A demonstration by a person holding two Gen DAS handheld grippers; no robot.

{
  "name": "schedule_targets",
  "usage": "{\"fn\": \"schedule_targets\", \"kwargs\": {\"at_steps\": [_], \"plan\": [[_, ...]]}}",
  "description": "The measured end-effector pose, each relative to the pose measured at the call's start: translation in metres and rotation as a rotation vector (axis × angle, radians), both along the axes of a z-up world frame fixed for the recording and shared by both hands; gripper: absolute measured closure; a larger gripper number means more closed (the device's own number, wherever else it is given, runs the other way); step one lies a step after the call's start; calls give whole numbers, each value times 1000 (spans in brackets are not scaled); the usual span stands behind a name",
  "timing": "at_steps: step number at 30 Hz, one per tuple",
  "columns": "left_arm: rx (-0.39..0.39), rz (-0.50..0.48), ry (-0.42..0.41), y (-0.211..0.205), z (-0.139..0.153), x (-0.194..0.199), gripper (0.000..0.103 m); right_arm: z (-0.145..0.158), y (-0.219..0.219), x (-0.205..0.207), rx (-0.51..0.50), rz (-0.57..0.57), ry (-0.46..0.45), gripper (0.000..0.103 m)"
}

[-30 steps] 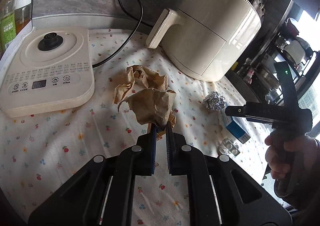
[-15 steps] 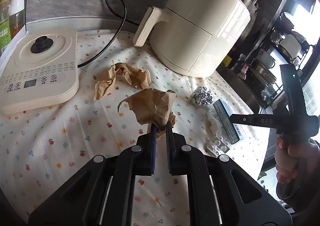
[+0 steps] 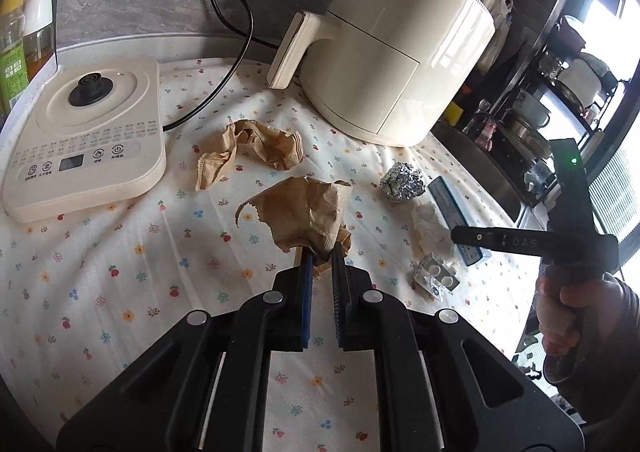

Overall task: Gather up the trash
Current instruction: 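Carry both items to the white bin and open both tools over it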

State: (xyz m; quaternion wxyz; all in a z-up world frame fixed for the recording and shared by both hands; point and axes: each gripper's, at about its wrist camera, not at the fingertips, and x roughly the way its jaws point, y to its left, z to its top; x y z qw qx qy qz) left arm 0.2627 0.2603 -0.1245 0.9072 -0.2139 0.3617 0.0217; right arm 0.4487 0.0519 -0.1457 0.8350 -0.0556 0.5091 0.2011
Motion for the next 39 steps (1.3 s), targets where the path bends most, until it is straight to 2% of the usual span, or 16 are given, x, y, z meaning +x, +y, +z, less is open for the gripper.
{"fn": "schedule_targets", "kwargs": {"at_steps": [5,9,17,23,26,32,39], "plan": [[-2,-14,-7,3,3,9,94,24,-5,-6,27,11,-59,40],[-12,-35,-14,-2,5,20,94,29,-15,-11,42,-10,-41,40],[20,-109,-36,-37,18,38,94,49,-53,-37,68,-23,-99,39],[26,-146,-68,-82,29,40,94,57,-104,-56,112,-52,-123,39],[18,-142,-56,-104,30,40,94,58,-134,-67,117,-73,-126,39],[39,-195,-67,-163,40,27,94,59,-193,-91,140,-105,-121,39],[17,-239,-61,-233,39,5,94,48,-268,-116,147,-155,-93,39]]}}
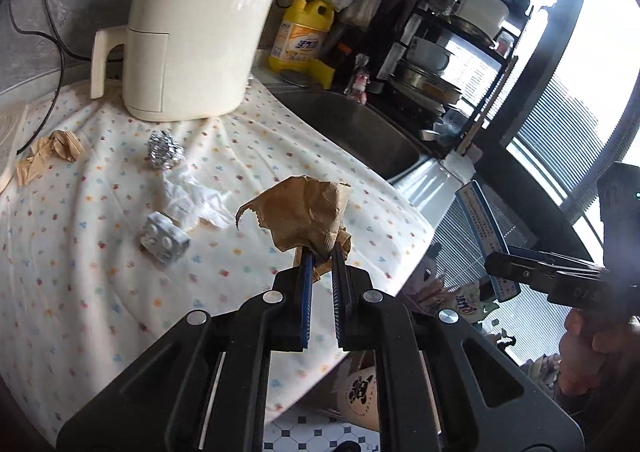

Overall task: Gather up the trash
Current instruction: 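Carry both items to the white bin and open both tools over it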

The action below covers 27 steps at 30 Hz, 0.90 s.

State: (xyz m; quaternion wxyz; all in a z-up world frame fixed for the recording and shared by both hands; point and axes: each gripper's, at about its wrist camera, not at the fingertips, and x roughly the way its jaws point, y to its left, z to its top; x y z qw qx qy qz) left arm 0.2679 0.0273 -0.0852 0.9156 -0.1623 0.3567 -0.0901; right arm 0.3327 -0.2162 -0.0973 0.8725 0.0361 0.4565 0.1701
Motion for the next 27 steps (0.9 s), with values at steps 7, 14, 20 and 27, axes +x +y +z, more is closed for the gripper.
{"fn": "schedule_targets", "kwargs": {"at_steps": [7,14,20,27], "plan": [[5,-74,21,-80,-9,-18,96,-26,-69,-28,15,-64,56,39],[4,-197,94,-153,-39,-28,96,-56,-130,-62,21,-138,114,39],[-10,-292,192,-202,-81,-41,96,-79,-173,-92,6,-187,159,39],[-43,-347,269,-244,-124,-49,96,-98,-210,-116,-24,-233,198,39]]}}
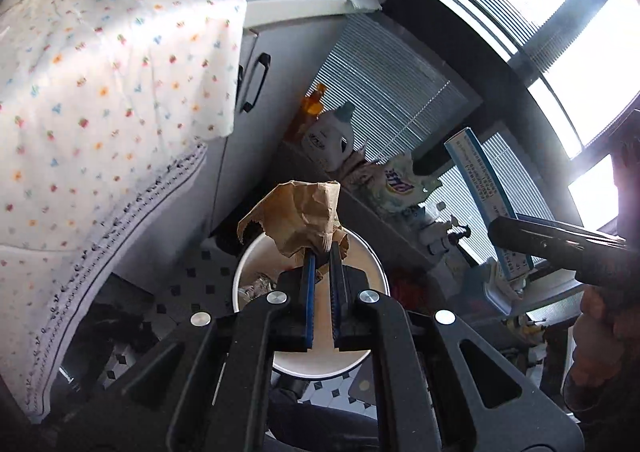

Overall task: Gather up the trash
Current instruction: 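Carry both items to the white bin and open both tools over it, then move both tools back up to the remaining trash on the cloth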

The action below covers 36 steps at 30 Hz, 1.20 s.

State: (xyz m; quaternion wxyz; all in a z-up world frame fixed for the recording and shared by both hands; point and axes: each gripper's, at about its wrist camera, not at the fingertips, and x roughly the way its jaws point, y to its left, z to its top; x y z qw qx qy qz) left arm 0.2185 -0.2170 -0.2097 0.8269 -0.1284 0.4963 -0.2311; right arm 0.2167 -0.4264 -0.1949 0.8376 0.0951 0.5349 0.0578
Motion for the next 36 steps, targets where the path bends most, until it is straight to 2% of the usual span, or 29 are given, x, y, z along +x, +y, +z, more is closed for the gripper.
{"fn": "schedule_targets", "kwargs": {"at_steps": [6,9,11,14,21,22,23,25,36], "plan": [[-25,-33,70,-41,-31,1,91,-14,-22,-12,-29,-26,38,39],[-42,-26,91,-48,-37,0,77,-19,-28,-14,-35,-33,49,39],[-43,-16,85,-47,-35,0,58,-18,-29,-13,-43,-33,47,39],[-26,-6,76,-37,-30,2,55,-18,-29,-9,-32,-38,49,39],[26,54,34,2,-2,11,37,-22,-10,5,22,-32,74,38],[30,62,25,7,3,12,33,-22,-6,8,29,-29,80,35],[34,72,15,13,8,14,31,-22,-2,12,35,-28,85,24],[37,91,-3,26,18,17,28,-19,5,18,43,-18,83,14],[79,228,-109,107,70,20,17,10,53,58,72,55,18,11]]}}
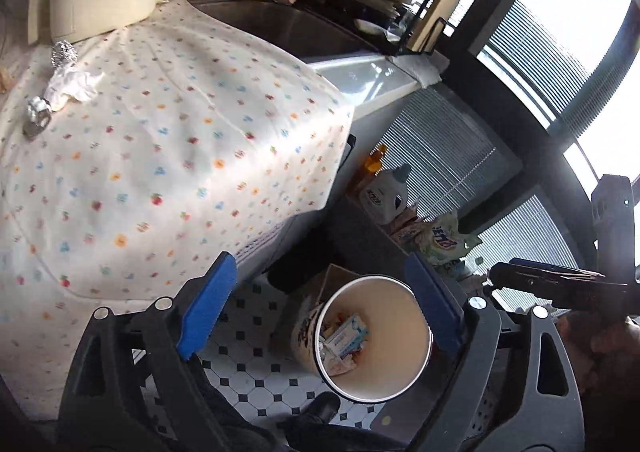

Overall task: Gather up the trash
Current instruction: 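Move both tools back up to the remaining trash on the cloth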

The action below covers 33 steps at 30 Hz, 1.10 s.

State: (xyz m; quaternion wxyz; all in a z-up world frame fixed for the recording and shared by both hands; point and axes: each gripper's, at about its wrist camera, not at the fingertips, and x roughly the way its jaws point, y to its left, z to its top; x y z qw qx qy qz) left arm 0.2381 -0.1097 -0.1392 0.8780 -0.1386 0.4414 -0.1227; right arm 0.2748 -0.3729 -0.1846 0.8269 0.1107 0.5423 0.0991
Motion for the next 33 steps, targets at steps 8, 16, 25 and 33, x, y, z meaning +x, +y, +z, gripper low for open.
{"fn": "schedule_targets", "kwargs": {"at_steps": [8,16,25,33], "plan": [[15,116,-72,57,29,-9,12,21,51,22,17,89,-39,11],[18,236,-132,121,50,-16,7,51,114,44,16,180,-104,8],[17,348,-167,204,53,-18,6,66,203,68,23,258,-136,8],[46,407,-184,286,48,-6,6,62,291,98,58,302,-126,8]]}}
